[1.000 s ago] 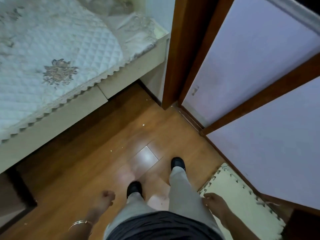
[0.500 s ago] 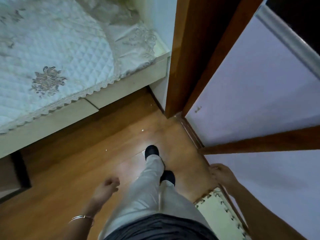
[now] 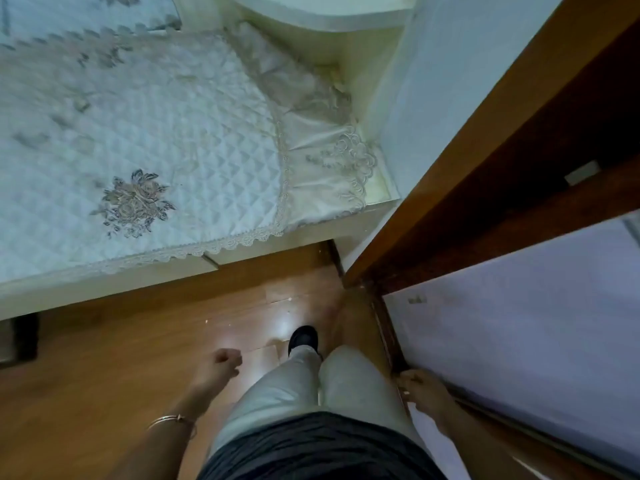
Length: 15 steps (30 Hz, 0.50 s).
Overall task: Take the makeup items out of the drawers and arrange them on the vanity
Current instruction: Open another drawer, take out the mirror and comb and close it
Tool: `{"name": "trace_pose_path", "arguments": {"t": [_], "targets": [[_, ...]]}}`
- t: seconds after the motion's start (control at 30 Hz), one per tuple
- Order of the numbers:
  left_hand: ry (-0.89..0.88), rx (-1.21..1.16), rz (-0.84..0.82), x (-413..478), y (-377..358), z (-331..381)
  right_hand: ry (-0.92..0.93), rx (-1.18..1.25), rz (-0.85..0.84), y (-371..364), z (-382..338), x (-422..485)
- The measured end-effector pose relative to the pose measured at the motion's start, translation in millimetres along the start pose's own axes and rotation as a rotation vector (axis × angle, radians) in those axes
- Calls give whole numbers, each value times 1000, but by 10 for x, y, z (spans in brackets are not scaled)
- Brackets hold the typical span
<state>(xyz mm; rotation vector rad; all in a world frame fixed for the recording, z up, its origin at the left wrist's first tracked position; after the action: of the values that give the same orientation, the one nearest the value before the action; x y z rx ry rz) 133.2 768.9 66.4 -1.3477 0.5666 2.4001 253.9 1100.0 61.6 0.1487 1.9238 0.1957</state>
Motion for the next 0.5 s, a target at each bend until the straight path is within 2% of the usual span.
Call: {"name": "trace_pose_path", "arguments": {"t": [0.13, 0.37, 0.5], "targets": [[17, -70, 33, 95, 17, 214, 19, -57, -7, 180, -535, 127], [185, -265, 154, 145, -214, 247, 67, -261, -105, 264, -1358, 510], [129, -342, 195, 365, -299, 582, 57, -204, -175, 99, -1757, 897]]}}
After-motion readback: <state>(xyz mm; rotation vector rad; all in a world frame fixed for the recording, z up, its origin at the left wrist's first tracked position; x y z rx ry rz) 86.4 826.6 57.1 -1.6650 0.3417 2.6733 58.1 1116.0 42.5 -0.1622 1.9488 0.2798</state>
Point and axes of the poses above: each hand's wrist, its own x-axis towards the middle knuckle, its own y-axis out of the back of the hand, z = x × y, the point moved 2 cm from there along x, towards the middle knuckle, and after that the axes turned 6 degrees about -z, right-handed, at the moved point
